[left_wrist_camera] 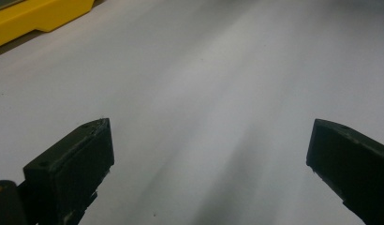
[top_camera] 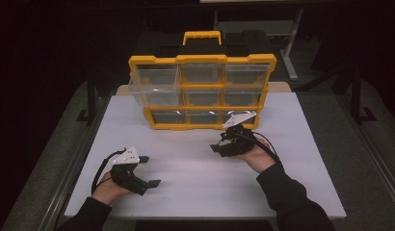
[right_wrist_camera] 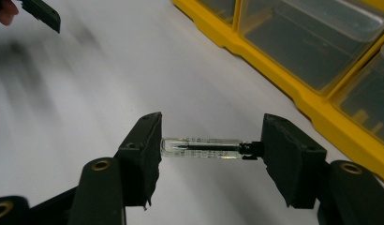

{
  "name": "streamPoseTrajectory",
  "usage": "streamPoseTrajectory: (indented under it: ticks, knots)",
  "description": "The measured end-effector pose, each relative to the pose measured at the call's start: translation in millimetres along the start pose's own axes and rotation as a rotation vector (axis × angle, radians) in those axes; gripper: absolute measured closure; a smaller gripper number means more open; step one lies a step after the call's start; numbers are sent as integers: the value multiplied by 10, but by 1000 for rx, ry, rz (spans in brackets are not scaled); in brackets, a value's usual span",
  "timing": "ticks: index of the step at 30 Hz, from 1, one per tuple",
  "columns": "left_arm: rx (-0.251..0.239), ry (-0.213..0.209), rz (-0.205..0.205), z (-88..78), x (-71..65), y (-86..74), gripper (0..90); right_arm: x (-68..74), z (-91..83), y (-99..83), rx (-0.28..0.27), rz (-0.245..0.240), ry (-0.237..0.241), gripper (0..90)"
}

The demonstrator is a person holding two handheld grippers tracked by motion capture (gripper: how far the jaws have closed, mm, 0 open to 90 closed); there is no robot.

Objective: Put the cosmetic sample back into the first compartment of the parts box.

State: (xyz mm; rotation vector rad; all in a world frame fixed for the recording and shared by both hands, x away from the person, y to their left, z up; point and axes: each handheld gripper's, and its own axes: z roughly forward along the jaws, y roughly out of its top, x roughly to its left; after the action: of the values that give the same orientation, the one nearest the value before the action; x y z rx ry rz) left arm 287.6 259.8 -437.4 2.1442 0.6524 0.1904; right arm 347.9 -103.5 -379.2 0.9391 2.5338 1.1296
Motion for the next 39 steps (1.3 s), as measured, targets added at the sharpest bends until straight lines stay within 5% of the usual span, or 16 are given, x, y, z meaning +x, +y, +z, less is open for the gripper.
streamPoseTrajectory:
  ticks: [39]
  knots:
    - [-8, 12, 18, -4, -1, -5, 2, -18, -320, 661, -39, -38, 86, 387]
